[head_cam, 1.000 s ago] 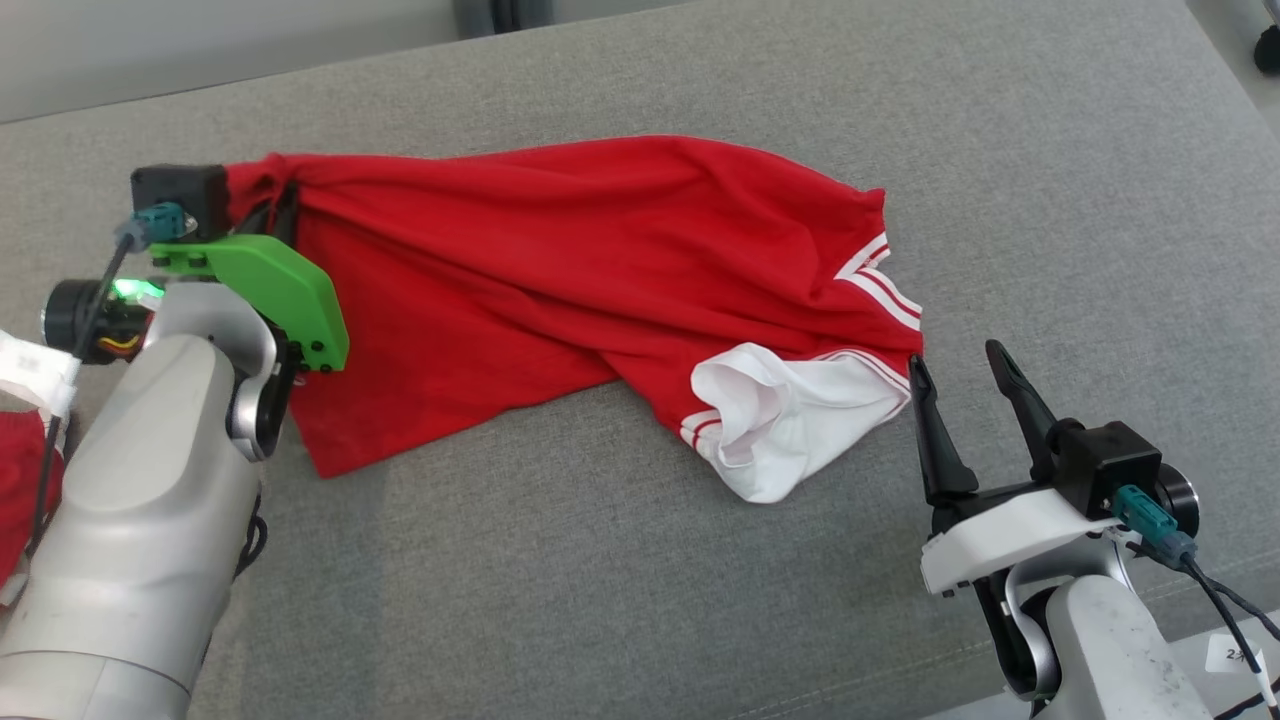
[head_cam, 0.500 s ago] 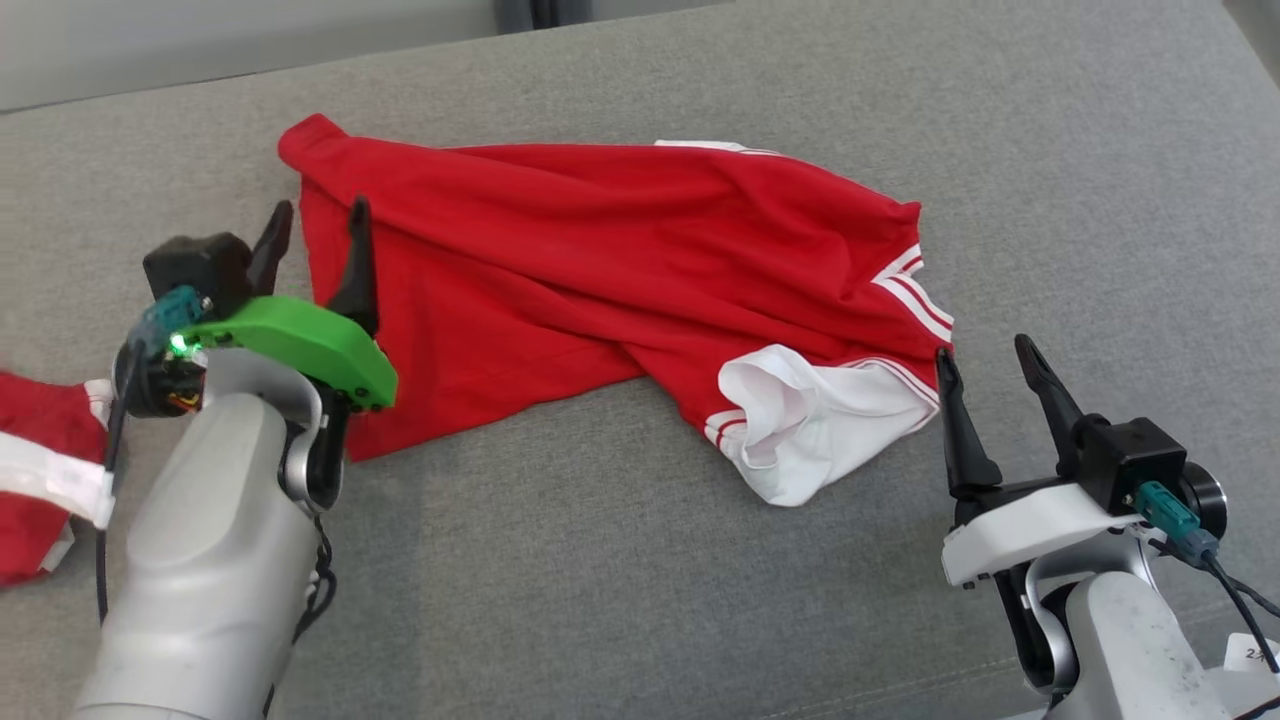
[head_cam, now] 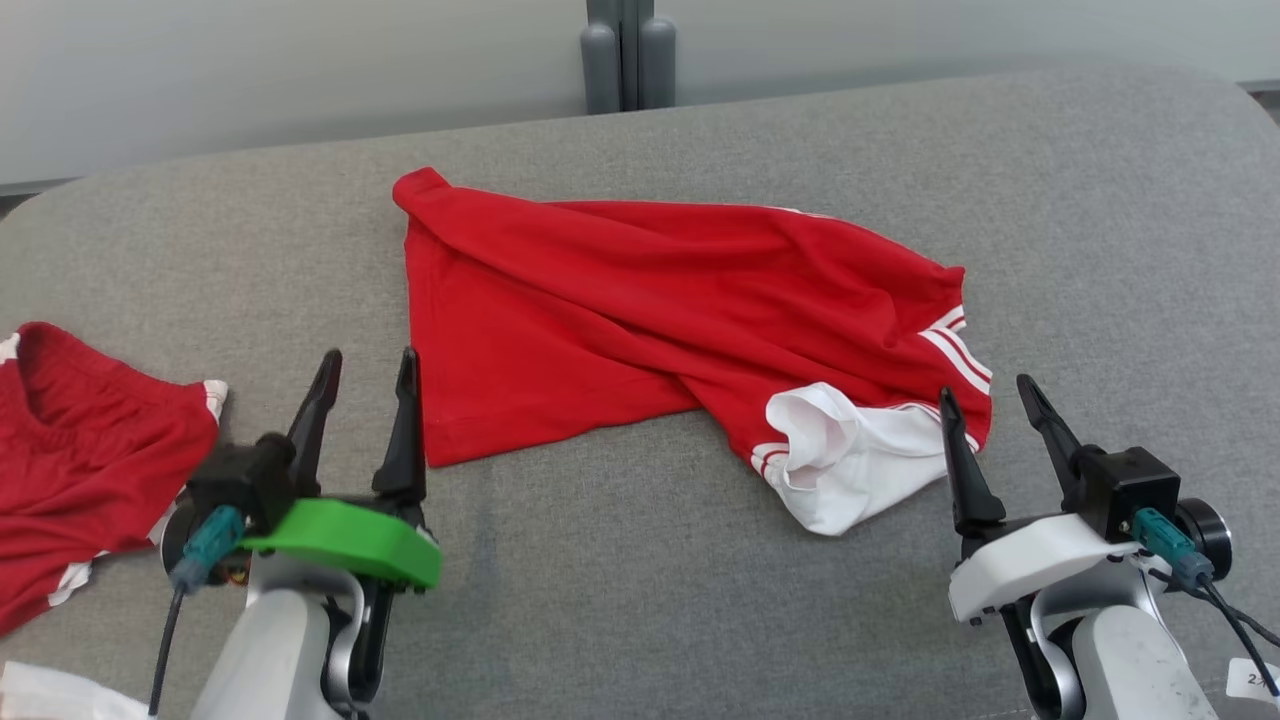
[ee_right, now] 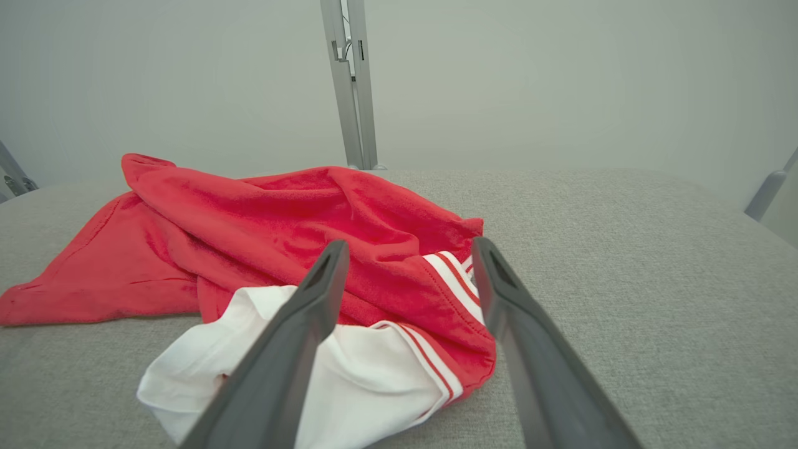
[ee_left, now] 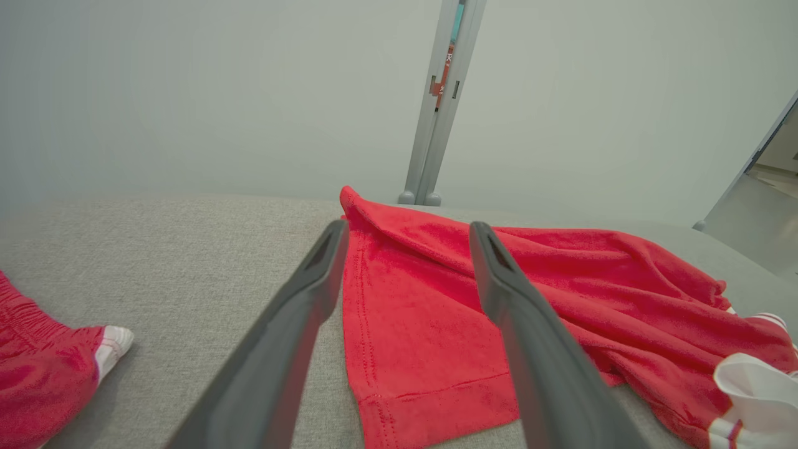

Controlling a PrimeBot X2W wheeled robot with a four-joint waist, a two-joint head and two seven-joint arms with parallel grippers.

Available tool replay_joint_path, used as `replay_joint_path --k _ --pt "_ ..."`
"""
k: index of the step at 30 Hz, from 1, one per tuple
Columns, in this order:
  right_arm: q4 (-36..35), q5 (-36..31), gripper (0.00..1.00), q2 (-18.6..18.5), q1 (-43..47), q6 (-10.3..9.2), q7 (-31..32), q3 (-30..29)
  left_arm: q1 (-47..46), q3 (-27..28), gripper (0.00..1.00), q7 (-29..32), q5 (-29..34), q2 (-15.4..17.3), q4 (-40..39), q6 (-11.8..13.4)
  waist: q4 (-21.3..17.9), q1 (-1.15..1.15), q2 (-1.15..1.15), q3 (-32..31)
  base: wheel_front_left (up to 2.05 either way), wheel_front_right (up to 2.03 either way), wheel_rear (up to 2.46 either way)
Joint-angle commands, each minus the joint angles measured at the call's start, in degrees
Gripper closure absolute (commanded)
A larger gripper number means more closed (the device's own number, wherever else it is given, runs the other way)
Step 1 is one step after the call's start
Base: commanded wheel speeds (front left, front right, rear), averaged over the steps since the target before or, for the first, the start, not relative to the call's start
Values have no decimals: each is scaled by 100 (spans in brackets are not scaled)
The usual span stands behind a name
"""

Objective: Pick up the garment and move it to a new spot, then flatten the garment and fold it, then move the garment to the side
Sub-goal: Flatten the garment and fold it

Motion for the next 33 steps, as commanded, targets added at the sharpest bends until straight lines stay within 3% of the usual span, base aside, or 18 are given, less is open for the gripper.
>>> replay_joint_path --k 1,10,19,33 --pt "-22 -28 0 -14 102 -8 29 -17 281 113 0 0 112 -18 -113 -34 158 0 0 -256 0 0 0" --pt "-8 -13 0 -15 327 -8 112 -71 1321 721 0 -1 477 -190 -650 -127 264 0 0 -517 0 0 0" --pt "1 20 0 -14 322 -8 272 -20 1474 946 0 -1 694 -321 -705 -257 344 0 0 -514 0 0 0" --pt "1124 181 0 -22 -793 -9 2228 590 1204 979 0 -2 790 -425 -633 -375 413 0 0 -280 0 0 0"
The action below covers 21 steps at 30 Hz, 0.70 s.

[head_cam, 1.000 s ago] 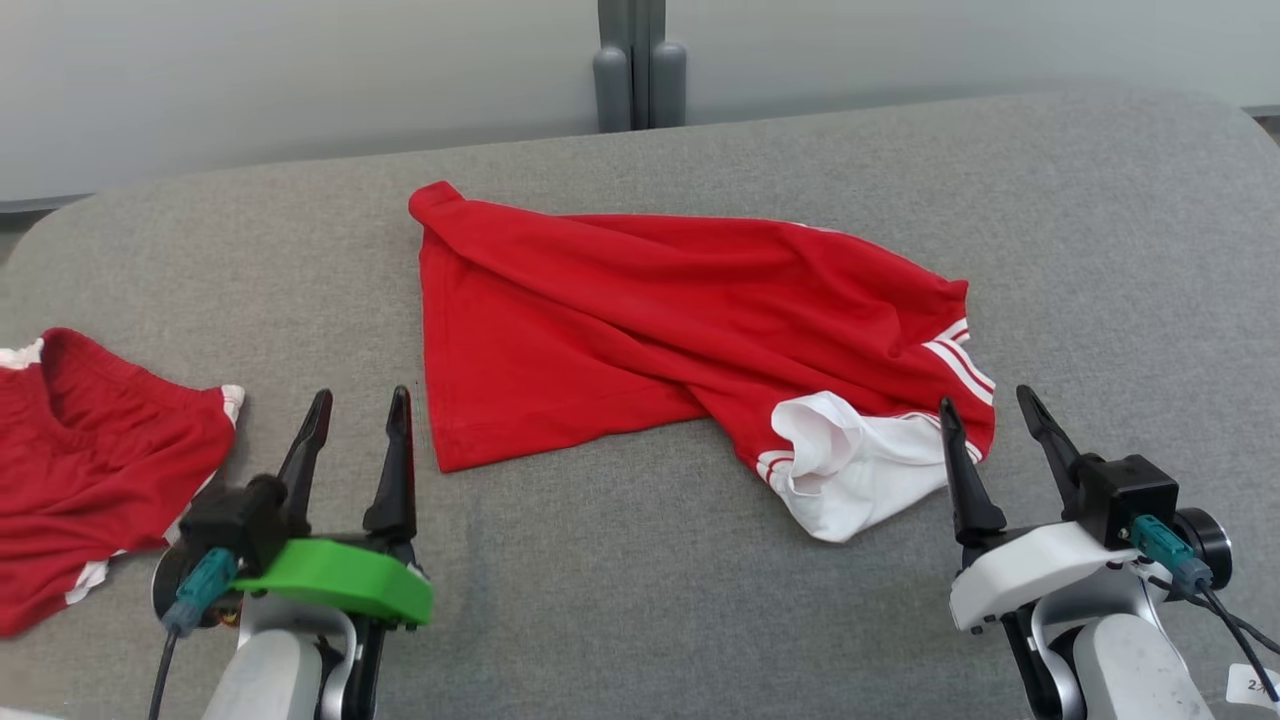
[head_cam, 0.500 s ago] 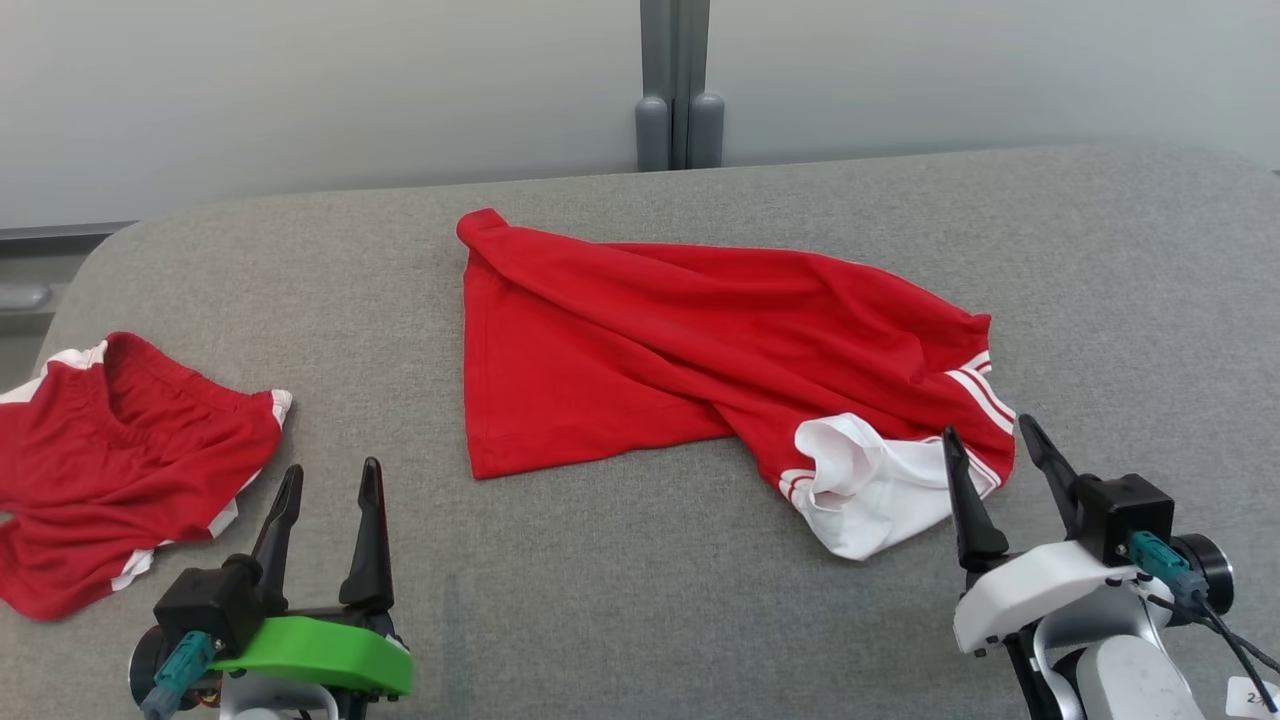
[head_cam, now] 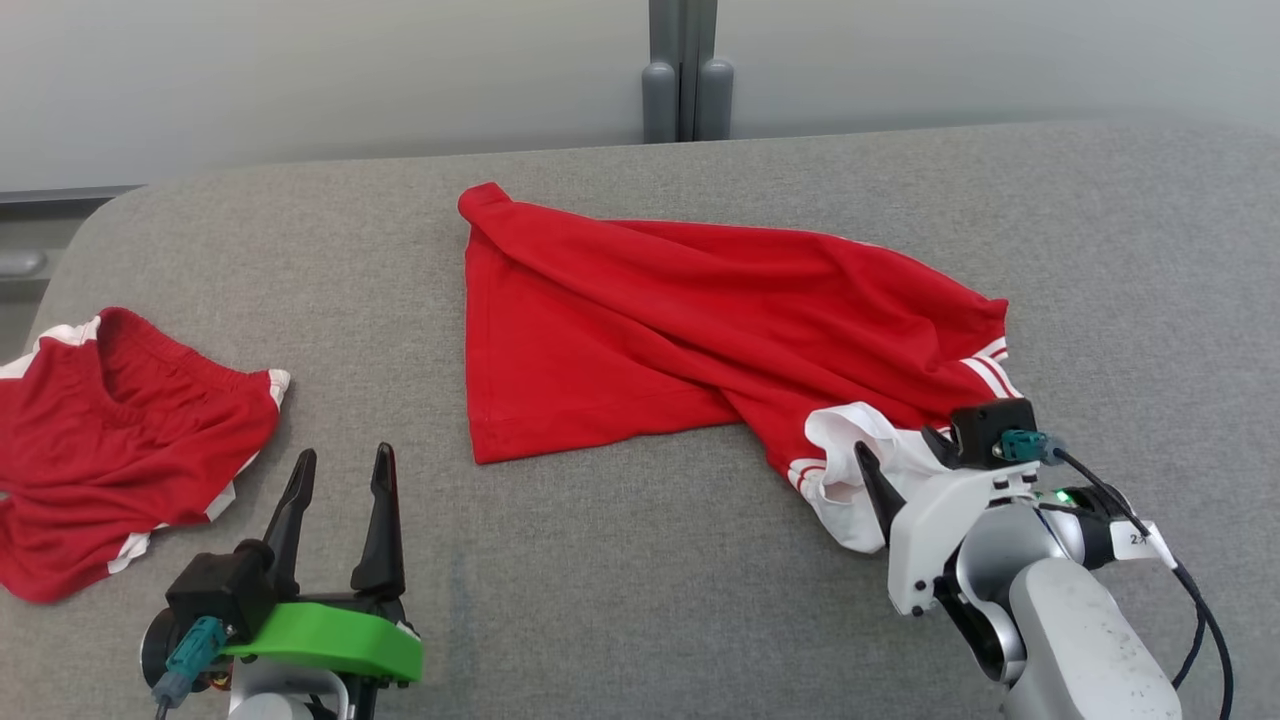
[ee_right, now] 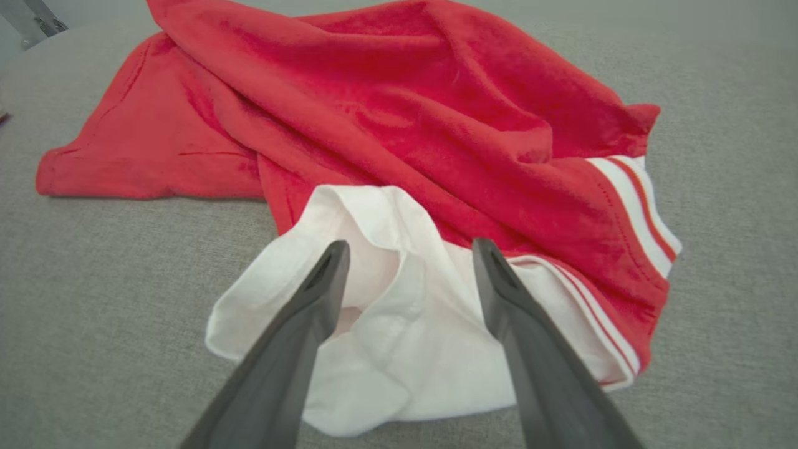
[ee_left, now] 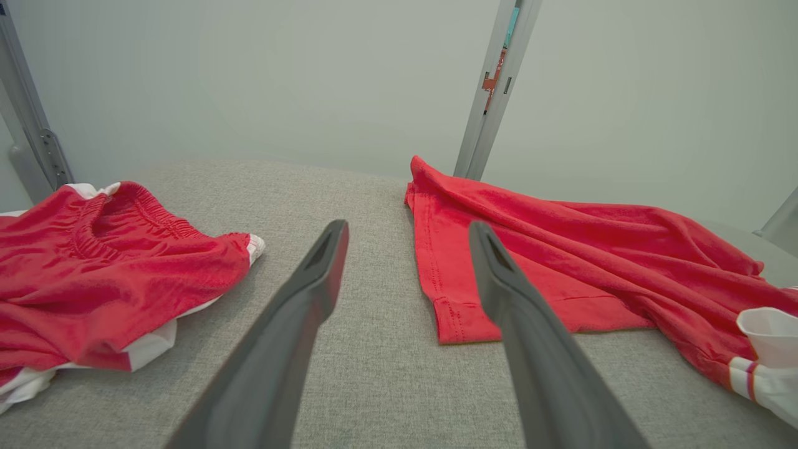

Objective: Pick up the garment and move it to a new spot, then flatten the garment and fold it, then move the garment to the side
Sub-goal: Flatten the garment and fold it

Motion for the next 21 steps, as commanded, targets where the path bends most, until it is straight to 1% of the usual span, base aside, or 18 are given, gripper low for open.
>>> replay_joint_path --k 1,2,3,4,5,6,10,13,17,21 --pt "74 -36 0 -20 -72 -10 74 -22 -106 30 0 -2 22 3 11 -26 26 0 0 23 0 0 0" --pt "105 -72 0 -20 -112 -10 124 -65 -115 34 0 -2 26 1 14 -34 35 0 0 31 0 0 0" --pt "128 -88 15 -25 -133 -10 172 -129 -125 37 0 -2 31 -1 18 -35 45 0 0 38 0 0 0" --pt "137 -84 57 -23 -127 -10 202 -163 -132 39 0 -2 27 -4 20 -38 50 0 0 43 0 0 0" --pt "147 -78 93 -19 -99 -10 250 -180 -138 47 0 -2 28 -6 22 -46 50 0 0 47 0 0 0" --pt "144 -53 100 -16 -70 -9 275 -177 -139 55 0 -2 31 -7 20 -48 47 0 0 51 0 0 0" --pt "-8 -100 100 -24 38 -10 169 -244 -124 106 0 -2 44 -15 15 -53 0 0 0 66 0 0 0" --pt "-312 17 100 -22 253 -10 -1 -393 -123 121 0 -2 52 -22 21 -63 -21 0 0 56 0 0 0" --pt "-967 144 100 -23 870 -10 -91 -716 -91 123 0 -2 48 -43 -9 -72 -80 0 0 66 0 0 0" --pt "-1648 211 100 -21 1519 -9 154 -998 -66 156 0 -1 51 -42 -29 -80 -218 0 0 126 0 0 0"
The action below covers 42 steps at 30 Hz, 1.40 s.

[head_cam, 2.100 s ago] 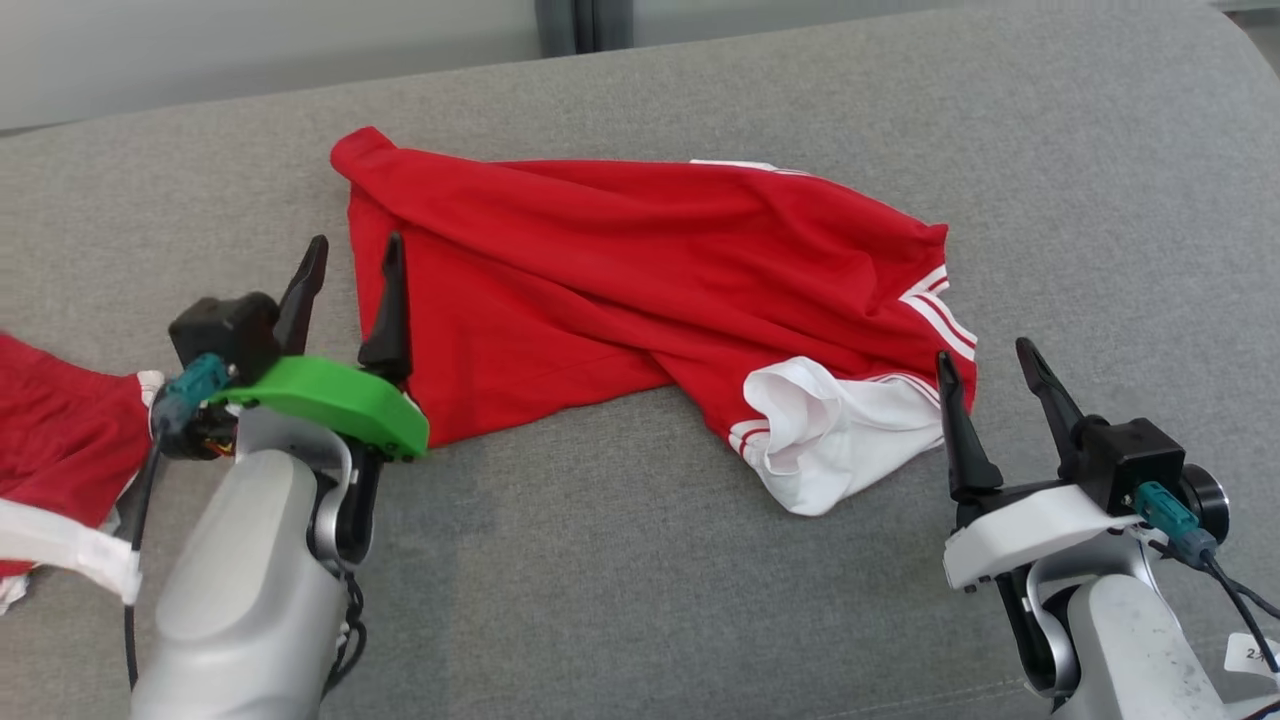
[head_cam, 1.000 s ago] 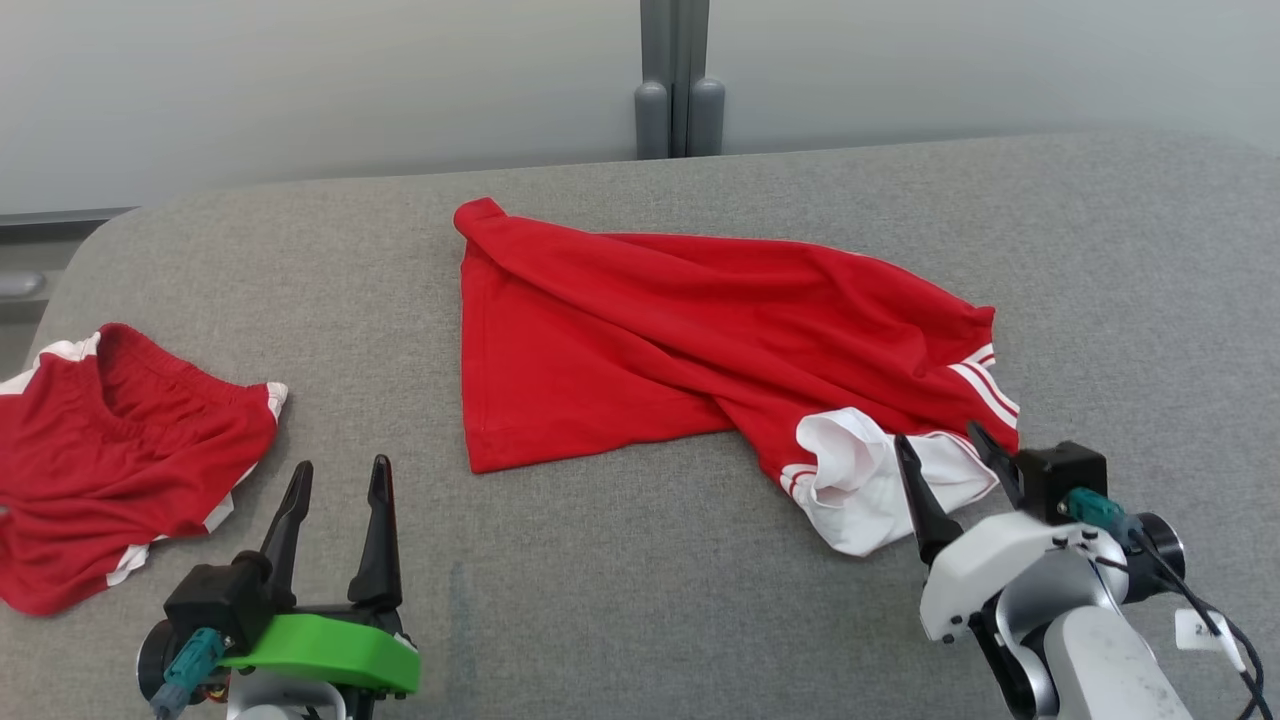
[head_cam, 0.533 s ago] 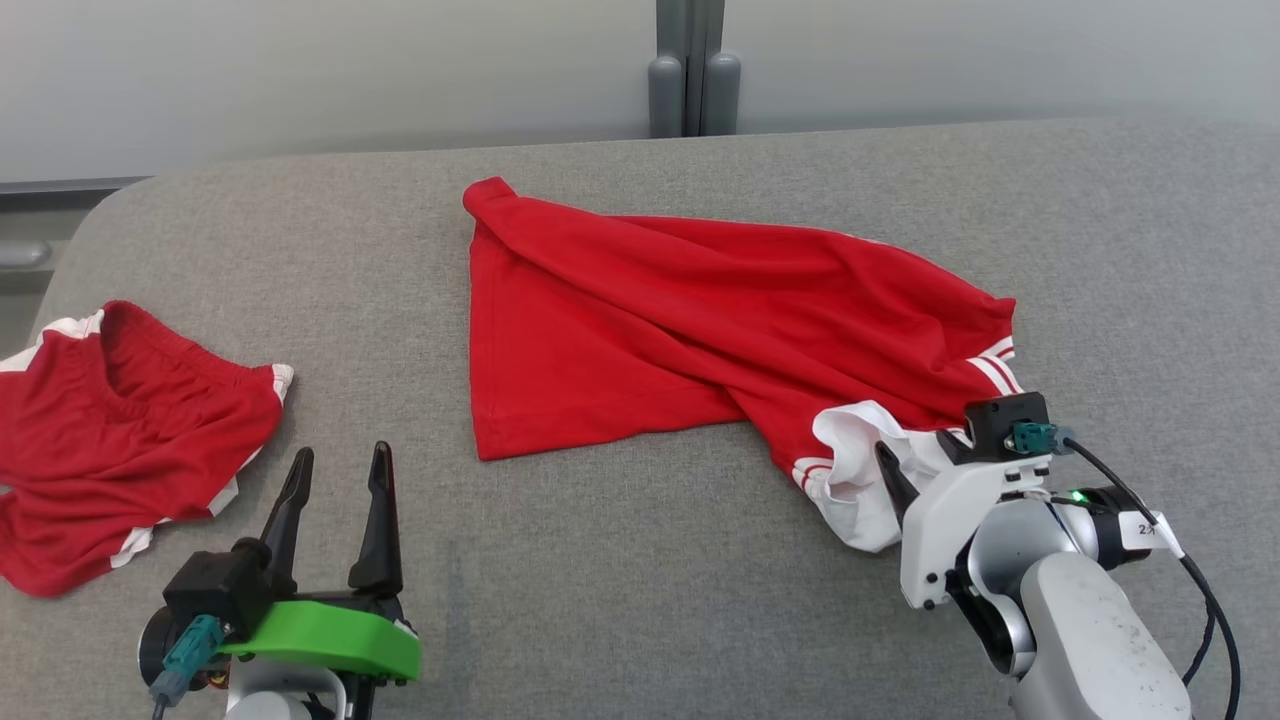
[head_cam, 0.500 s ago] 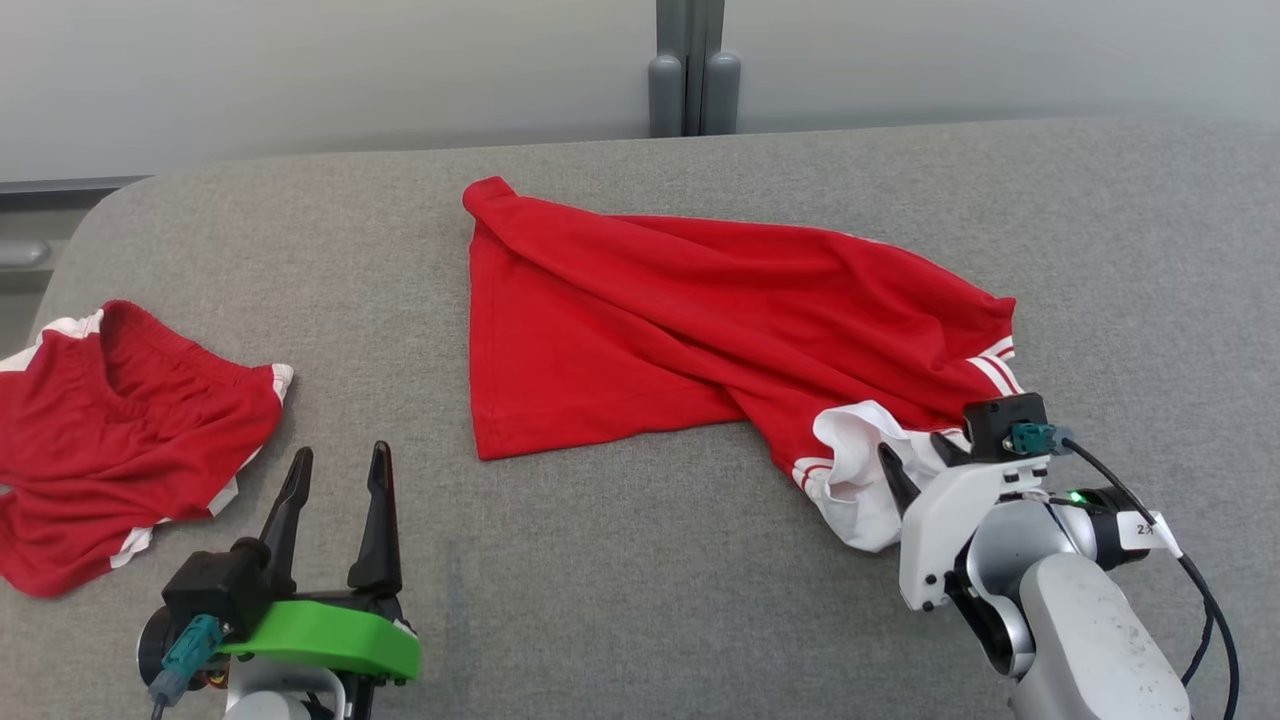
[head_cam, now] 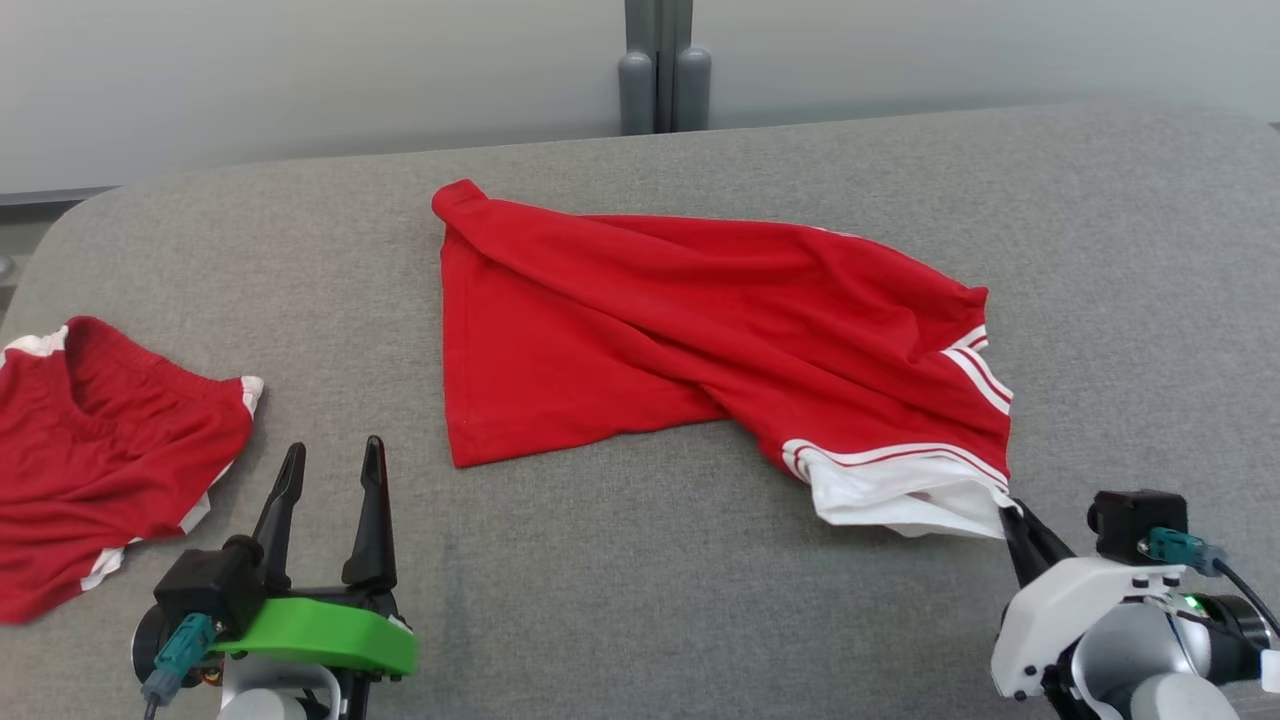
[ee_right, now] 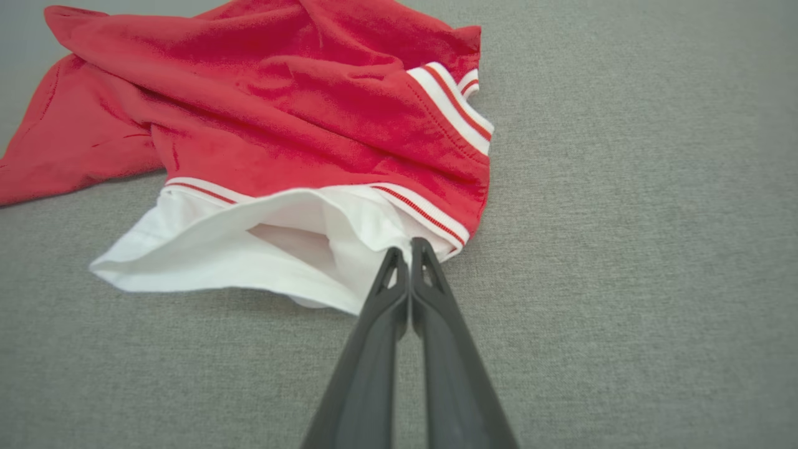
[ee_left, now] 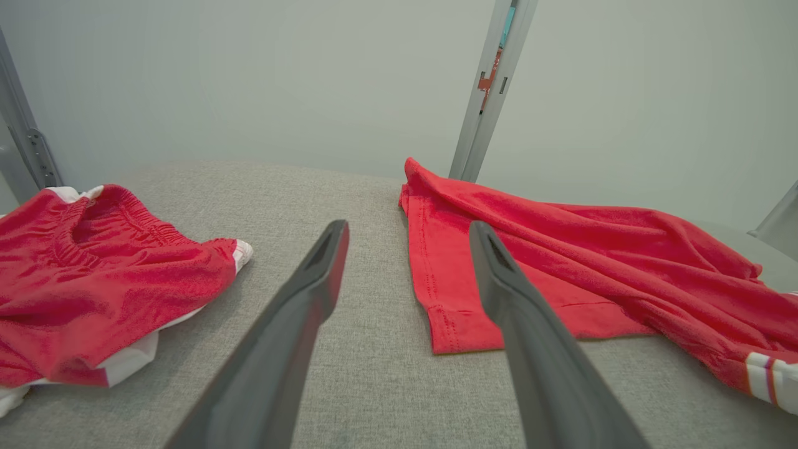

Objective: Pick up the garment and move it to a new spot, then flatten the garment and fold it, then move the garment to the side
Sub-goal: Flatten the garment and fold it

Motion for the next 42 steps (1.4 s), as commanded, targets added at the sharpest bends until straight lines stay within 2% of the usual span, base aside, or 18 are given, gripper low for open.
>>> replay_joint_path --k 1,2,3,9,13,16,19,23,29,35,40,41,42 --pt "-173 26 100 -17 142 -10 83 -69 -40 41 0 -1 22 5 -10 -20 -105 0 0 57 0 0 0" --pt "-266 23 16 -16 244 -10 156 -114 -63 47 0 -1 27 8 -12 -21 -131 0 0 72 0 0 0" --pt "-334 46 0 -17 350 -10 273 -175 -95 45 0 -1 37 7 -10 -22 -162 0 0 90 0 0 0" --pt "-843 195 0 -20 580 -9 993 -443 -218 -9 0 -1 33 -25 18 -29 -200 0 0 131 0 0 0" --pt "-1380 117 0 -16 265 -8 973 -855 -229 -38 0 -1 32 -42 9 -33 -198 0 0 129 0 0 0" --pt "-1390 -6 0 -7 -123 -8 1132 -948 -221 -32 0 -1 18 -51 -12 -34 -179 0 0 140 0 0 0" --pt "-985 -218 0 -14 -694 -8 1300 -856 -271 -11 0 -1 17 -57 -45 -35 -131 0 0 194 0 0 0" --pt "-85 -471 0 -22 -1429 -8 1432 -611 -333 -54 0 -1 4 -54 -77 -37 -15 0 0 288 0 0 0" --pt "1257 -516 0 -333 -2275 -8 1210 -208 -421 -98 0 0 -19 -18 -108 -37 178 0 0 452 0 0 0" --pt "2323 -187 0 -526 -2795 -8 1078 -1 -490 -158 0 -1 -25 5 -118 -37 356 0 0 601 0 0 0" --pt "2809 296 0 -715 -2922 -8 1274 346 -511 -155 0 -1 -43 5 -138 -37 445 0 0 642 0 0 0" --pt "2837 344 10 -740 -2930 -8 1275 383 -508 -157 0 -1 -45 5 -144 -37 450 0 0 644 0 0 0" --pt "2865 405 72 -809 -2941 -8 1252 434 -500 -155 0 -1 -52 5 -150 -37 455 0 0 645 0 0 0"
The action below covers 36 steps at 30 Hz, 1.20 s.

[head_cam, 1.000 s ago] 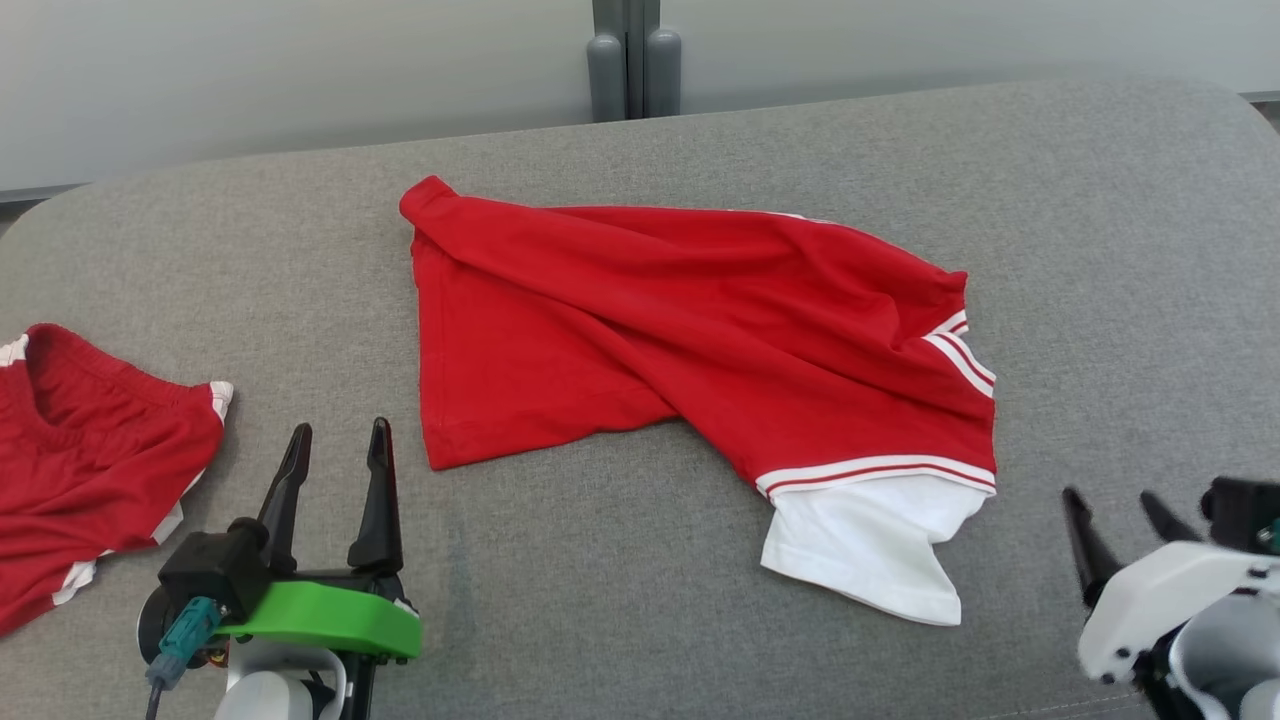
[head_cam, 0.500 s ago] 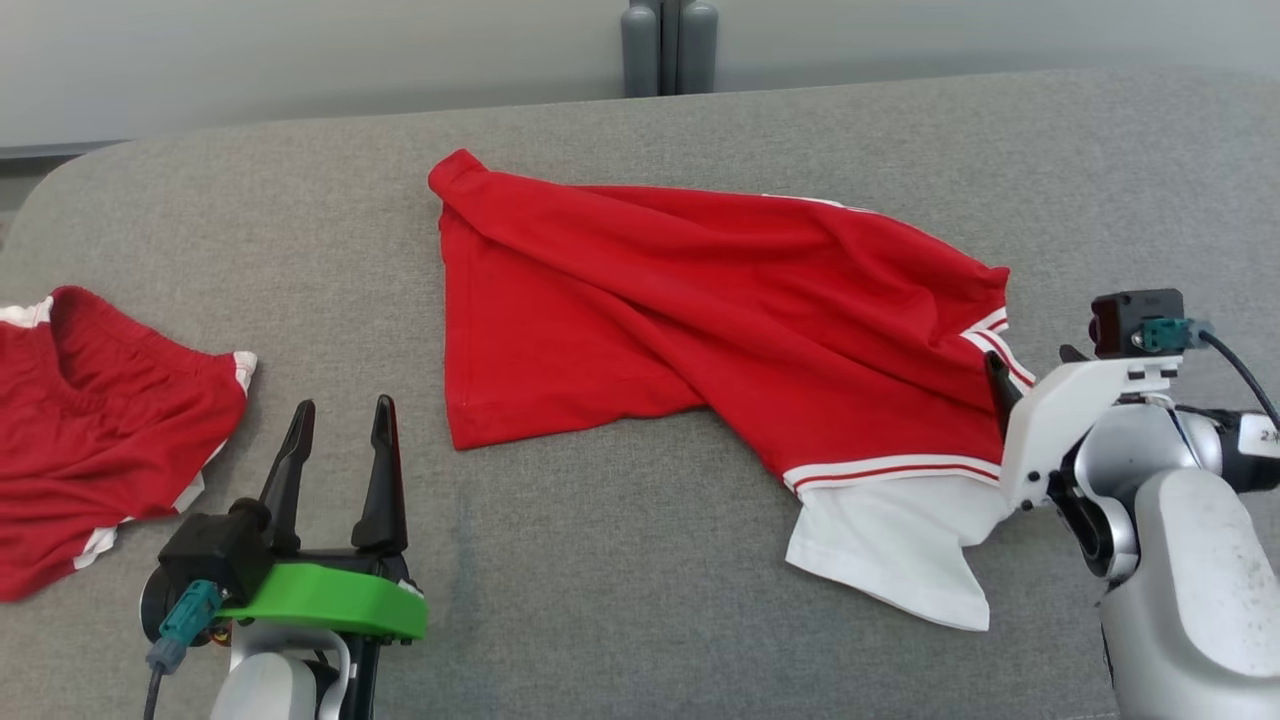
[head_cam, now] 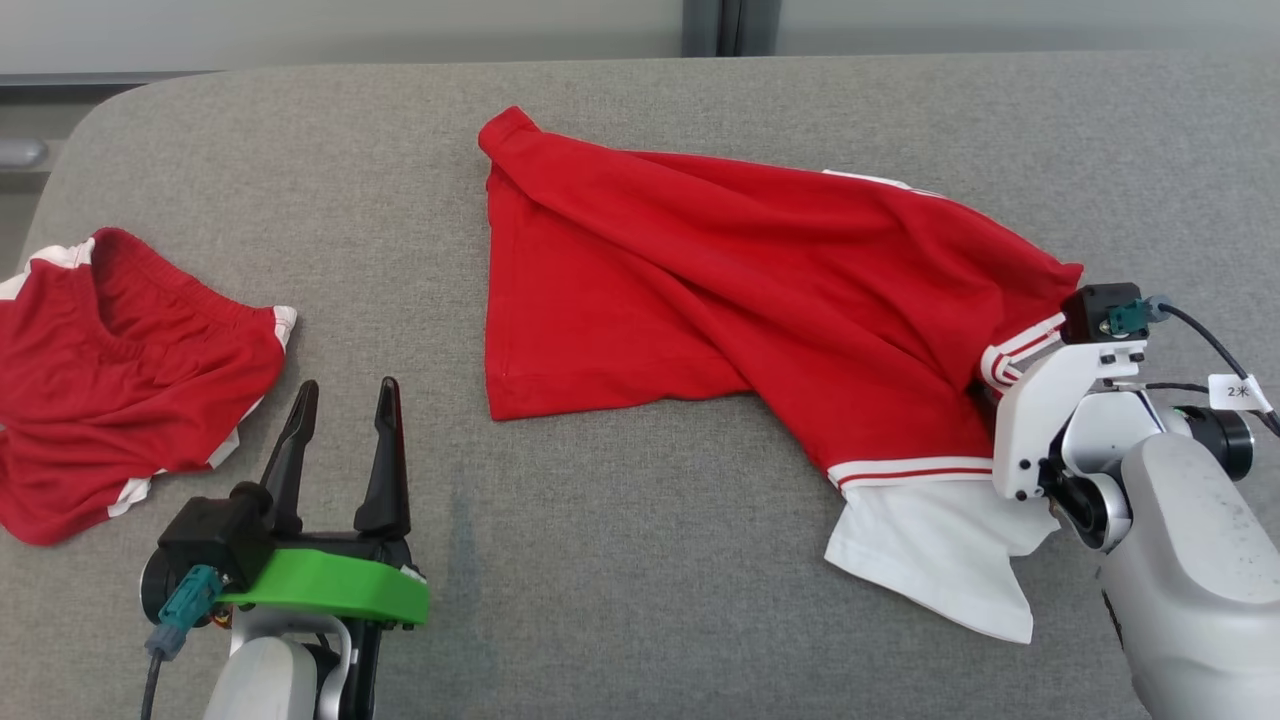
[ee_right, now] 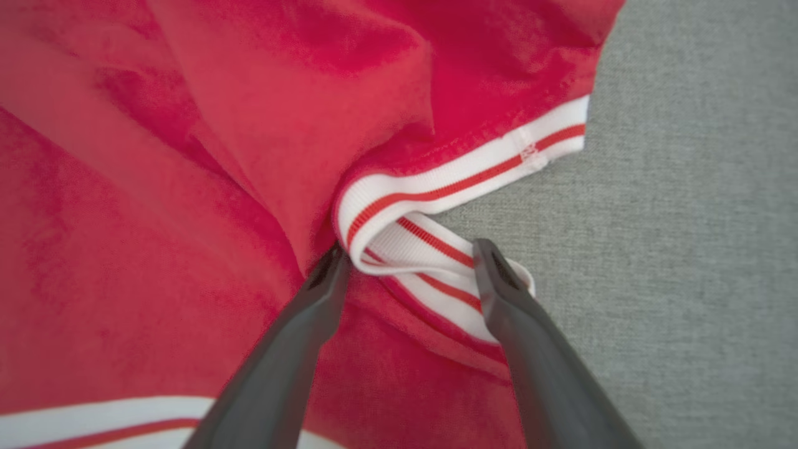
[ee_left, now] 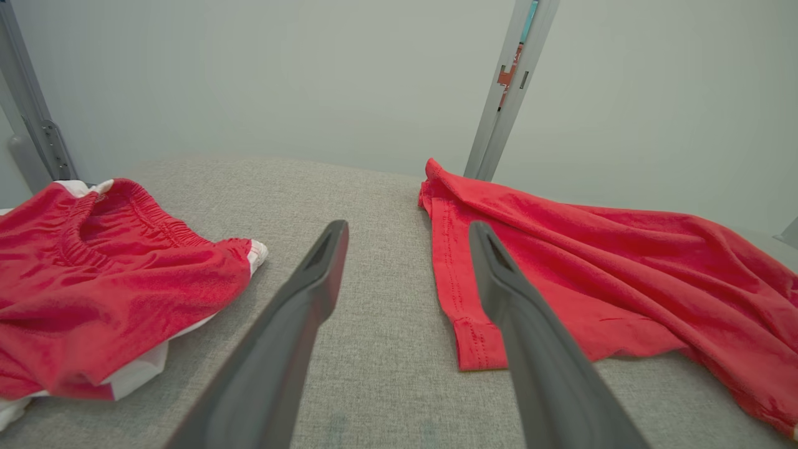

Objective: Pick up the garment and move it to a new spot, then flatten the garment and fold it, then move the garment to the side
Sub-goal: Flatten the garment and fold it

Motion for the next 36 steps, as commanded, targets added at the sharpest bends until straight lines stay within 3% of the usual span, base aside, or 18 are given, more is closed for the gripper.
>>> replay_joint_path --k 1,11,22,28,29,30,36 --pt "22 44 100 -84 -62 -6 -46 35 -70 18 0 -2 -34 15 -27 -19 11 0 0 9 0 0 0" --pt "231 -291 100 -286 -646 -7 -947 -454 -170 -43 0 -2 -38 12 -103 -20 21 0 0 155 0 0 0" --pt "877 -830 100 -592 -1737 -8 -2114 -800 -420 -190 0 -2 -73 49 -176 -19 298 0 0 465 0 0 0" --pt "1232 -1087 100 -578 -2071 -7 -2617 -910 -416 -140 0 -2 -86 23 -167 -19 337 0 0 468 0 0 0" --pt "1286 -1121 55 -568 -2106 -8 -2677 -931 -414 -135 0 -2 -82 21 -161 -19 332 0 0 463 0 0 0" --pt "1364 -1153 0 -540 -2147 -8 -2733 -950 -415 -130 0 -2 -78 17 -149 -19 325 0 0 451 0 0 0" --pt "1670 -1225 0 -437 -2060 -7 -3002 -886 -314 -54 0 -2 -40 -3 -78 -19 208 0 0 261 0 0 0"
